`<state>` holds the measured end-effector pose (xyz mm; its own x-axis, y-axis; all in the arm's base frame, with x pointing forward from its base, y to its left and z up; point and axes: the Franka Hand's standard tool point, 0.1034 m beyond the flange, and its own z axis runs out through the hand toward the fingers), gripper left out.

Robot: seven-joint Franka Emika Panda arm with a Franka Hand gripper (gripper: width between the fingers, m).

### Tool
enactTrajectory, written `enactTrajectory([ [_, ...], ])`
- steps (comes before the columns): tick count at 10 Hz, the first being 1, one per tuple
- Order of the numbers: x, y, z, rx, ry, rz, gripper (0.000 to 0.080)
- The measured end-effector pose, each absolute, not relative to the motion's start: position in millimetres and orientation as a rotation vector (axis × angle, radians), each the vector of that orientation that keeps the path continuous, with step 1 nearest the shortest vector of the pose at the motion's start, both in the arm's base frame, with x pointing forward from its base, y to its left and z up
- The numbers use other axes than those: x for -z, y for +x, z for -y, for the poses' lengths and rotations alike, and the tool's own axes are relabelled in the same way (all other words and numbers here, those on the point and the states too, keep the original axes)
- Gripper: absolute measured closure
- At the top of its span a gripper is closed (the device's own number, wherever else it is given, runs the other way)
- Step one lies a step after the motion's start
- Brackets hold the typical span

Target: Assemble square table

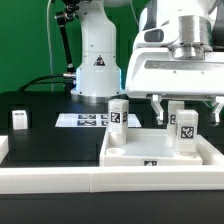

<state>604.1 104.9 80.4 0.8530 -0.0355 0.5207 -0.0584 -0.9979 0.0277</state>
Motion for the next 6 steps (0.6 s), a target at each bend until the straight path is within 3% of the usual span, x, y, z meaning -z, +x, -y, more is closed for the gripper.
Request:
enactTrajectory([
  [3,-92.7,605.9,-107.9,-0.807,3.004,0.075,0.0151],
  [6,-86.7,602.1,-105.1,-0.684,3.028,0.067,0.0151],
])
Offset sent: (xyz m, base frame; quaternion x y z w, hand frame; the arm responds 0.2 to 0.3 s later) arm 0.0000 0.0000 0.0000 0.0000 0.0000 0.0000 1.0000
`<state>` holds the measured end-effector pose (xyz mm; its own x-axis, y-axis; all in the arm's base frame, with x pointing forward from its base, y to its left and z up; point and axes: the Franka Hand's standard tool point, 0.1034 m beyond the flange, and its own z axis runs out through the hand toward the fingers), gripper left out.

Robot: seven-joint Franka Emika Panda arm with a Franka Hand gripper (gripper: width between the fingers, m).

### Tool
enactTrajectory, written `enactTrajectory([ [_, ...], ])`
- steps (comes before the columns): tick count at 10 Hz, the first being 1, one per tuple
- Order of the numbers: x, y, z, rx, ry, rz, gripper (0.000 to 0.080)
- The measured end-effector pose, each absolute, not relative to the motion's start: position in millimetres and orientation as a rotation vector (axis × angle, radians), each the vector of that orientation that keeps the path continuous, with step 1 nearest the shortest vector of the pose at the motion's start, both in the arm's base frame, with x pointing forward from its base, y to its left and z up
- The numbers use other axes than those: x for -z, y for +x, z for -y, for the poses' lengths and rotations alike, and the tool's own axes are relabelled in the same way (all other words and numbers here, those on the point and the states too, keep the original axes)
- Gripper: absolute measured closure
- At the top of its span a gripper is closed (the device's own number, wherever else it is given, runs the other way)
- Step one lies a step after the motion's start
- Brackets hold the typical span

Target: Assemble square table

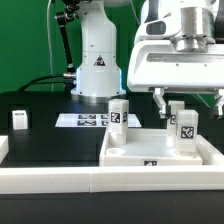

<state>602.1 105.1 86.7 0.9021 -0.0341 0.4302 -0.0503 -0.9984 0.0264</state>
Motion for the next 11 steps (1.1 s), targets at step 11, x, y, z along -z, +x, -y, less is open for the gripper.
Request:
enactTrajectory([
  [11,-89.6,607.8,-90.9,-0.113,3.145,0.332,0.0151],
])
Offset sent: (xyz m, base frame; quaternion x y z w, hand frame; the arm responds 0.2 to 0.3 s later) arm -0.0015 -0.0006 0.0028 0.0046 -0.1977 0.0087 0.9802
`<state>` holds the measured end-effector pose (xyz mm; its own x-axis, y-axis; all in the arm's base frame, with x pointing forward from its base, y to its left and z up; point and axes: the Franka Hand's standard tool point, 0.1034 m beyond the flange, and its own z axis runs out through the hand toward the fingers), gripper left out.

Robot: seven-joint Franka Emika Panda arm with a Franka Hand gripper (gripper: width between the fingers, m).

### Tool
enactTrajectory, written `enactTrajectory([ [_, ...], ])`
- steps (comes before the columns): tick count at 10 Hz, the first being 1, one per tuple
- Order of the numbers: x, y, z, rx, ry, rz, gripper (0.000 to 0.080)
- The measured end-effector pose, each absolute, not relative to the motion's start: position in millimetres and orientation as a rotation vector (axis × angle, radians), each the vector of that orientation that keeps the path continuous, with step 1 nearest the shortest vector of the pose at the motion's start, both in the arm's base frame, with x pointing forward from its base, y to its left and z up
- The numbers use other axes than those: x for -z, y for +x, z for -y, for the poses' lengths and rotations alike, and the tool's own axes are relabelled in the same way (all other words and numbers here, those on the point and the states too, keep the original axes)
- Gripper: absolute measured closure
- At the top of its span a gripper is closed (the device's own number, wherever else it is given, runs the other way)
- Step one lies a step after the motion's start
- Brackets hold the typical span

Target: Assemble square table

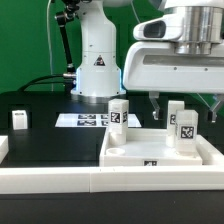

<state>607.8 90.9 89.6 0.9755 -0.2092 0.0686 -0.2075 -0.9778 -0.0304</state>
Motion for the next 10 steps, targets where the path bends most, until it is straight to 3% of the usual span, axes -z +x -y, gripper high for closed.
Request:
enactTrajectory([
  [9,-85.1,608.0,-104.9,0.115,-3.059,-0.420,0.0151],
  [10,-84.3,607.6,-104.4,0.115,-3.071,-0.402,0.0246],
])
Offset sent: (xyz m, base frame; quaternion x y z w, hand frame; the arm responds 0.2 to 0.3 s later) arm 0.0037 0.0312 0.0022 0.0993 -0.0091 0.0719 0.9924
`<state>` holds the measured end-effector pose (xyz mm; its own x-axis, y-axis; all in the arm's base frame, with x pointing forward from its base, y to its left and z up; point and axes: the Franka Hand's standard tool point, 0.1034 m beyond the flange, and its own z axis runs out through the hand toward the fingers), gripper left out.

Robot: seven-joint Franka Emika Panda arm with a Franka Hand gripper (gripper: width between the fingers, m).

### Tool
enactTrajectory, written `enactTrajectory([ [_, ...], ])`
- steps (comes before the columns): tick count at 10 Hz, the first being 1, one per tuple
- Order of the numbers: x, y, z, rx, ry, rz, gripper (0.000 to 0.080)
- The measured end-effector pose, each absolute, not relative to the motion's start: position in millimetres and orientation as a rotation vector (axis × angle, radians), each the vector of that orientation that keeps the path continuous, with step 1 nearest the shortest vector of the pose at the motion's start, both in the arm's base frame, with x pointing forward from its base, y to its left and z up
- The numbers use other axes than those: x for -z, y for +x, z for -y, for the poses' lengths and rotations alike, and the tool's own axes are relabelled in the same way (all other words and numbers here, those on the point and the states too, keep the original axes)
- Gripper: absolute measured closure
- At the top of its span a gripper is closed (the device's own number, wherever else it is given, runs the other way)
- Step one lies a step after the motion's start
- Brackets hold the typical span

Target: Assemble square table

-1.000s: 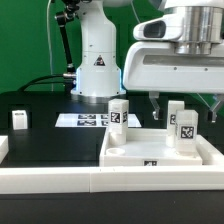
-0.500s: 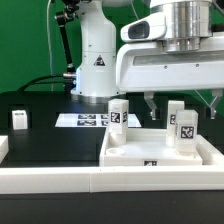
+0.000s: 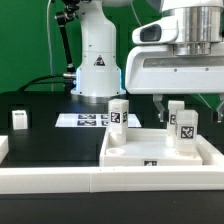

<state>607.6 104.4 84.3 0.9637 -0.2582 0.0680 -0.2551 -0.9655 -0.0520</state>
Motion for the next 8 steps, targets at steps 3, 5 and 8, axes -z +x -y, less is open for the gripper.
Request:
enactTrajectory([
  [3,-84.2,607.8,-103.3,0.115,-3.071,-0.403,0.0509],
  [5,-84.2,607.8,-103.1,0.115,-3.068,-0.421,0.0509],
  [8,-84.1,607.8,-103.0,0.113,-3.055,-0.487,0.0509],
])
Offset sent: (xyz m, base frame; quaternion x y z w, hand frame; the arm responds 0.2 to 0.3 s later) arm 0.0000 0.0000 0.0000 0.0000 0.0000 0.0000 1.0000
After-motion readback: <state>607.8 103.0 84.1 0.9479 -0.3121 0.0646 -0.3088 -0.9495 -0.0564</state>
